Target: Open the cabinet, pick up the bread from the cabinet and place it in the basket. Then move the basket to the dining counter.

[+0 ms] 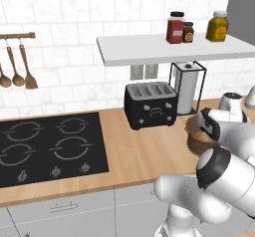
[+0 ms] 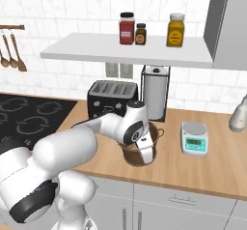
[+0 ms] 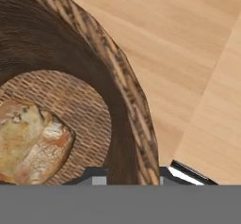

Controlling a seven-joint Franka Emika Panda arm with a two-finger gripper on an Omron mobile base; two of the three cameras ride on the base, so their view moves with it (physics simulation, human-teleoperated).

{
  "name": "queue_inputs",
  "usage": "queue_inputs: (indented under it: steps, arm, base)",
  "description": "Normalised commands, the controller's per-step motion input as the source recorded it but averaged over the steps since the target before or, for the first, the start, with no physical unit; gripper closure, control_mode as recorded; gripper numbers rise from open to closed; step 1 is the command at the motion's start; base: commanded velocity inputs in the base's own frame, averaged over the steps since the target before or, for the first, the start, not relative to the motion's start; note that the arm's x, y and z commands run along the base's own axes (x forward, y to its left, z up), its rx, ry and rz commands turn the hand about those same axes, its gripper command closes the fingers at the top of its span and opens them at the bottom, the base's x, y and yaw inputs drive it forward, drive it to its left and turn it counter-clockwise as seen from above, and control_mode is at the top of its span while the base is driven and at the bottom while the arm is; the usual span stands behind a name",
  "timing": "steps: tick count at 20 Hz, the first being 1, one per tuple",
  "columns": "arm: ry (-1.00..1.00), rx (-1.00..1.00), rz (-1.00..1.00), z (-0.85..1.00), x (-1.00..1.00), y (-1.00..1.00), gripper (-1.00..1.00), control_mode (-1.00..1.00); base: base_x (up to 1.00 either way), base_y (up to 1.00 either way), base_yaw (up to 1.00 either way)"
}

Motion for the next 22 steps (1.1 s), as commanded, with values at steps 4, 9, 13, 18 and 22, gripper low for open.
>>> queue_inputs:
  steps: [4,9,13,18,22]
  arm:
    - [0.15,-0.03,0.02,0.09,-0.05,0.17,1.00,-1.00]
    - [-0.04,0.00,0.05,0.78,-0.50,0.16,1.00,-1.00]
    - [-0.13,0.07,0.12,0.71,-0.73,0.44,1.00,-1.00]
    - [-0.12,0.07,0.25,0.75,-0.59,0.76,1.00,-1.00]
    - [-0.13,0.01,0.21,0.65,-0.52,0.86,1.00,-1.00]
  base:
    - [0.00,0.00,0.00]
    - [0.00,0.00,0.00]
    - [0.00,0.00,0.00]
    - [0.00,0.00,0.00]
    - [0.00,0.00,0.00]
